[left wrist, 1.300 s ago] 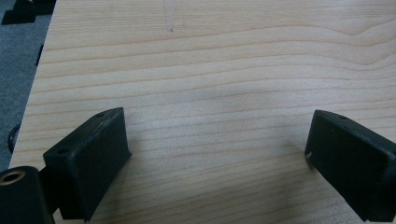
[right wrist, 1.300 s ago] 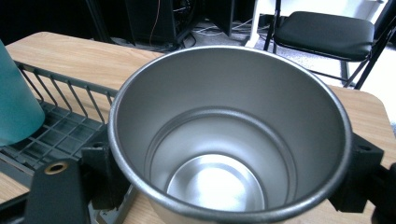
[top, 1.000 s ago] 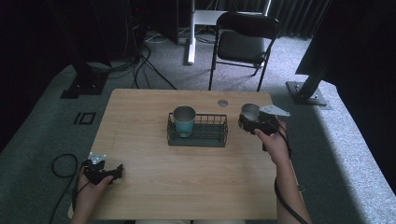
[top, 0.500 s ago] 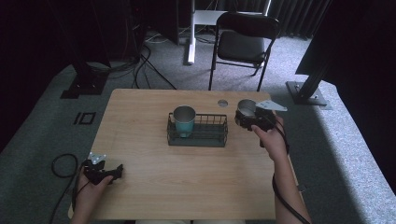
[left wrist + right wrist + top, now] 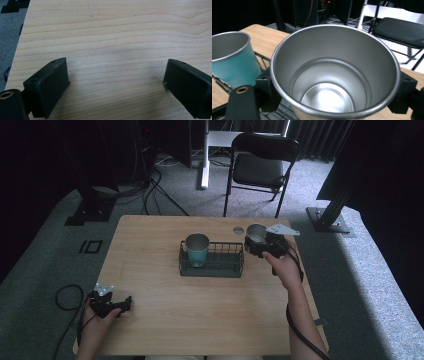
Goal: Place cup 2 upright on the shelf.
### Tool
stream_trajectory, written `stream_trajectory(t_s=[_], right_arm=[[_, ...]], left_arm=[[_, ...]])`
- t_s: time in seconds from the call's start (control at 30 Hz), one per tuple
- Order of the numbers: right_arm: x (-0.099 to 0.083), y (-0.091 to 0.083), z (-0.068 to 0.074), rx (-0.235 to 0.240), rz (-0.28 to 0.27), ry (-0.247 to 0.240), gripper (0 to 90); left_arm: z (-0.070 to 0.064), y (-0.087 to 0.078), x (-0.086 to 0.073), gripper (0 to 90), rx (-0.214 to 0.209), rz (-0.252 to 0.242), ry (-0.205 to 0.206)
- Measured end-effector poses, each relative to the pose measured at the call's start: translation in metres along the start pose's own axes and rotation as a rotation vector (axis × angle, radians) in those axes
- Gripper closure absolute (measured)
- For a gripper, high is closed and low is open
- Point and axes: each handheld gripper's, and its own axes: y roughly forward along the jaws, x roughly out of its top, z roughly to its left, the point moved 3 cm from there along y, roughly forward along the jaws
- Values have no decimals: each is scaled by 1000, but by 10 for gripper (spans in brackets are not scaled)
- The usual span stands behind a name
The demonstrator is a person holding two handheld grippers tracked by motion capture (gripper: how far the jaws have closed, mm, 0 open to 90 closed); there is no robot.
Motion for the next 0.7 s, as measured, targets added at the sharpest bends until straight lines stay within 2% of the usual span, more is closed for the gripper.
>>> stream_trajectory(t_s=[0.7], right_arm=[[5,25,33,67,20,-36,181]], left_arm=[[0,0,0,67,0,0,0]])
